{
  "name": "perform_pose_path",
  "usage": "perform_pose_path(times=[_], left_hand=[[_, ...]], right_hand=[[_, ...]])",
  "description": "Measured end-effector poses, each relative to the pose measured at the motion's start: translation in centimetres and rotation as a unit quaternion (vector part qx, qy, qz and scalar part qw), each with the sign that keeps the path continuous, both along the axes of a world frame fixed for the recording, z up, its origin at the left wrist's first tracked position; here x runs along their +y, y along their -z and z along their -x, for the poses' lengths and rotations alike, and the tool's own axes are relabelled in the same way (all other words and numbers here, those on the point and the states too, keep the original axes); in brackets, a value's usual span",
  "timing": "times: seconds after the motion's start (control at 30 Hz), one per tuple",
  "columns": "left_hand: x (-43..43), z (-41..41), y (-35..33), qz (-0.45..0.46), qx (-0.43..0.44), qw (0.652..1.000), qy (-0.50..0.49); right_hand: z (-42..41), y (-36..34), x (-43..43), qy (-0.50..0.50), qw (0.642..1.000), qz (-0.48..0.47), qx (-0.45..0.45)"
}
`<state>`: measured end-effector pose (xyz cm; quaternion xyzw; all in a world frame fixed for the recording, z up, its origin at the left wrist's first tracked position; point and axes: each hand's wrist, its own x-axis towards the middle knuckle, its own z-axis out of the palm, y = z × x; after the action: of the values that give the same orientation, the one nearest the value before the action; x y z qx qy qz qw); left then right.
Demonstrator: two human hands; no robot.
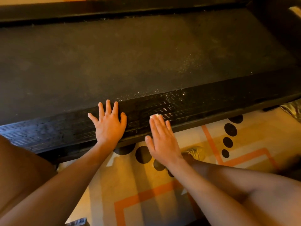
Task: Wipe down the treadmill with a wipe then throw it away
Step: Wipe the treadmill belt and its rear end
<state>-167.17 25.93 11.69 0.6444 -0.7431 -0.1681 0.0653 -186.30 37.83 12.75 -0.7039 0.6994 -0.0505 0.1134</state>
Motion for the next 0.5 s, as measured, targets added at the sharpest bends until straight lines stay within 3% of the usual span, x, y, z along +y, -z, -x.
perform_pose_path(times=[0.1,0.2,0.5], left_hand=[[0.0,0.0,-0.1,0.002,0.000,1.000,0.002],[0.0,-0.1,-0.2,0.003,0.005,1.000,0.004],[-0.2,1.1,-1.0,-0.023,0.039,0.999,-0.014]], right_hand=[[2.0,0.0,-0.3,-0.028,0.999,-0.004,0.023],[4.9,-0.6,-1.2,0.054,0.997,-0.005,0.061],[2.5,-0.4,-0.9,0.033,0.999,0.004,-0.004]])
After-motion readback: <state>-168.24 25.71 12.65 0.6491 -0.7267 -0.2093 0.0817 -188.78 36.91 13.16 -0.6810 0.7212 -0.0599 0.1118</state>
